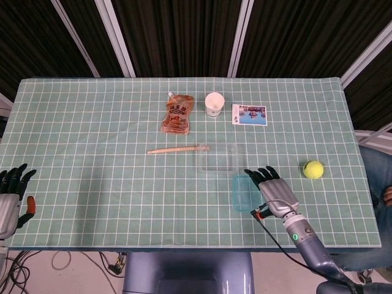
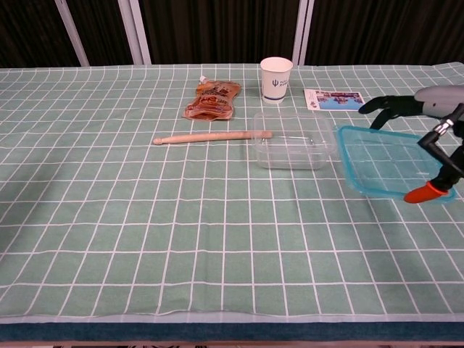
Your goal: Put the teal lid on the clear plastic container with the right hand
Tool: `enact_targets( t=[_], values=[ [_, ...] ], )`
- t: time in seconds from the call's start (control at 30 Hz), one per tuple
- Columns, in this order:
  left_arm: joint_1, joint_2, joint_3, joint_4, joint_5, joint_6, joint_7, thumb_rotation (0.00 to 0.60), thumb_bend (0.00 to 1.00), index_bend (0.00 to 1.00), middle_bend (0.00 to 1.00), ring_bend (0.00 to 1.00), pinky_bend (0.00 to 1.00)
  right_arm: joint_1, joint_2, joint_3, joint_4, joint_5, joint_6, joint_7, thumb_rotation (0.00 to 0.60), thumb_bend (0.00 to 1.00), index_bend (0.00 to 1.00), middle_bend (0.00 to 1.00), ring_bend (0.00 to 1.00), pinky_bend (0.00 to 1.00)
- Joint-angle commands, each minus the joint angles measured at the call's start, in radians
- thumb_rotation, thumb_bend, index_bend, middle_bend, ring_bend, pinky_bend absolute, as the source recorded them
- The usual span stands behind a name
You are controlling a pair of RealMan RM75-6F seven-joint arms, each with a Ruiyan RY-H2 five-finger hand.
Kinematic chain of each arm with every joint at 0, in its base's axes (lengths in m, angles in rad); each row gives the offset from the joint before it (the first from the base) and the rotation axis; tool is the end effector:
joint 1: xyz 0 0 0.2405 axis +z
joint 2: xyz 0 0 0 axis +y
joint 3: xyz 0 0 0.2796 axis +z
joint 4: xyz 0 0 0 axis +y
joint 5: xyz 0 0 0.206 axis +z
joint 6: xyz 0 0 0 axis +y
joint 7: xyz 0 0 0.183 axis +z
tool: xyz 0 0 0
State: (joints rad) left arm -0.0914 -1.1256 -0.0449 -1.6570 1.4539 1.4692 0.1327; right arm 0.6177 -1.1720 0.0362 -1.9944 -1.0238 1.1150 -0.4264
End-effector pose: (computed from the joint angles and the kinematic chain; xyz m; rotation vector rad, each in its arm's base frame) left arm -0.3287 0.2217 0.1657 -1.3942 -0.8747 -0.8152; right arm -0.1848 -0.3165 0.0653 1.8066 -1.0869 0.8046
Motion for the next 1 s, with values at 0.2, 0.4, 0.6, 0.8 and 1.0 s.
enact_targets(
  t=[0.2, 0.4, 0.6, 0.8, 1.0],
  values=[
    [-0.001, 0.000, -0.004, -0.001, -0.010, -0.003, -0.004, 0.600, 0.66, 0.11, 0.00, 0.00, 0.00, 0.085, 0.118, 0.079, -0.040, 0.117, -0.104, -0.023, 0.600, 0.19, 0.07, 0.44, 0.11, 0.00],
    [-0.005, -0.001, -0.012, 0.000, -0.027, -0.014, -0.007, 0.600, 0.66, 0.11, 0.00, 0.00, 0.00, 0.201, 0.161, 0.121, -0.031, 0.291, -0.191, -0.104, 0.600, 0.19, 0.07, 0.44, 0.11, 0.00],
    [-0.009, -0.004, -0.010, 0.001, -0.029, -0.021, 0.000, 0.600, 0.66, 0.11, 0.00, 0.00, 0.00, 0.310, 0.149, 0.148, 0.002, 0.463, -0.224, -0.164, 0.600, 0.19, 0.07, 0.44, 0.11, 0.00],
    [-0.010, -0.006, -0.015, 0.005, -0.032, -0.018, -0.003, 0.600, 0.66, 0.11, 0.00, 0.00, 0.00, 0.418, 0.104, 0.151, 0.062, 0.612, -0.228, -0.226, 0.600, 0.19, 0.07, 0.45, 0.11, 0.00],
    [-0.011, -0.006, -0.019, 0.005, -0.039, -0.019, -0.008, 0.600, 0.66, 0.11, 0.00, 0.00, 0.00, 0.507, 0.048, 0.147, 0.122, 0.721, -0.232, -0.268, 0.600, 0.19, 0.07, 0.45, 0.11, 0.00]
  ],
)
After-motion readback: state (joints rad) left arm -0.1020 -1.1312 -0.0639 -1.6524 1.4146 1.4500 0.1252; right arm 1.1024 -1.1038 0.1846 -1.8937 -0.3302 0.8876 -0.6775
